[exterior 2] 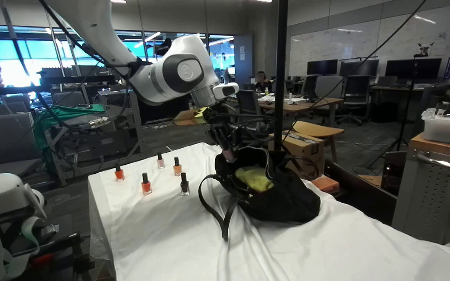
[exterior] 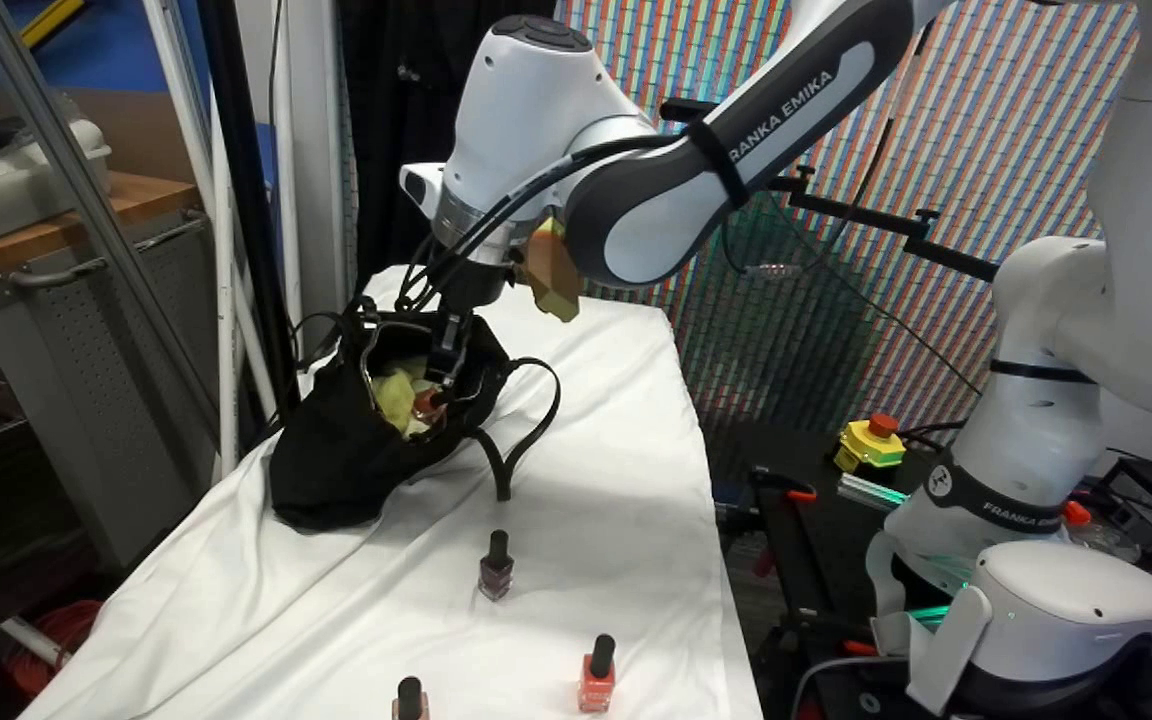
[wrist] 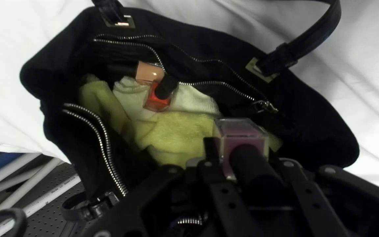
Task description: Pick up all the nail polish from the table and put them in the black bag.
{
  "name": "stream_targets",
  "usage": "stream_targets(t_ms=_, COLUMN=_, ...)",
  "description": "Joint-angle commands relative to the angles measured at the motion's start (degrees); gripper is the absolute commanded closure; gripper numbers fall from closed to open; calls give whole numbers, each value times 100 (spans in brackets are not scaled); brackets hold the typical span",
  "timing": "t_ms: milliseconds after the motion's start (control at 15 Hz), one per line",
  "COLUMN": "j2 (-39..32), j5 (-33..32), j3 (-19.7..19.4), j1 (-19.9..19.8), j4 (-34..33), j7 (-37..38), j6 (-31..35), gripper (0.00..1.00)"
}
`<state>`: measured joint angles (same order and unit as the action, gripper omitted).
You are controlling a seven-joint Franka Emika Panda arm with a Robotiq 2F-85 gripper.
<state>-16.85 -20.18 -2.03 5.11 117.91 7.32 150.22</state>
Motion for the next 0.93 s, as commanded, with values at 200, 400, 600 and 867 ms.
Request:
stream_targets(t_ms=200, j2=-842, j5=89, j3=-86, j1=77, j4=-1044, j7=62, j6=-15, gripper=85)
stream_targets(t_ms=400, j2=-957, j5=140, j3=-86, j1=72, j4=-1212, j7=-28, j6=-128, gripper=35)
stream_targets(t_ms=600, j2=-949, j5=123, j3=-111, j1=86, j4=-1217, j7=-17, j6=-146, gripper=23)
stream_targets(t_ms=867, j2=-813, j5=56, j3=-162, j1=118, j4=-1054, j7=44, j6=-137, gripper=1)
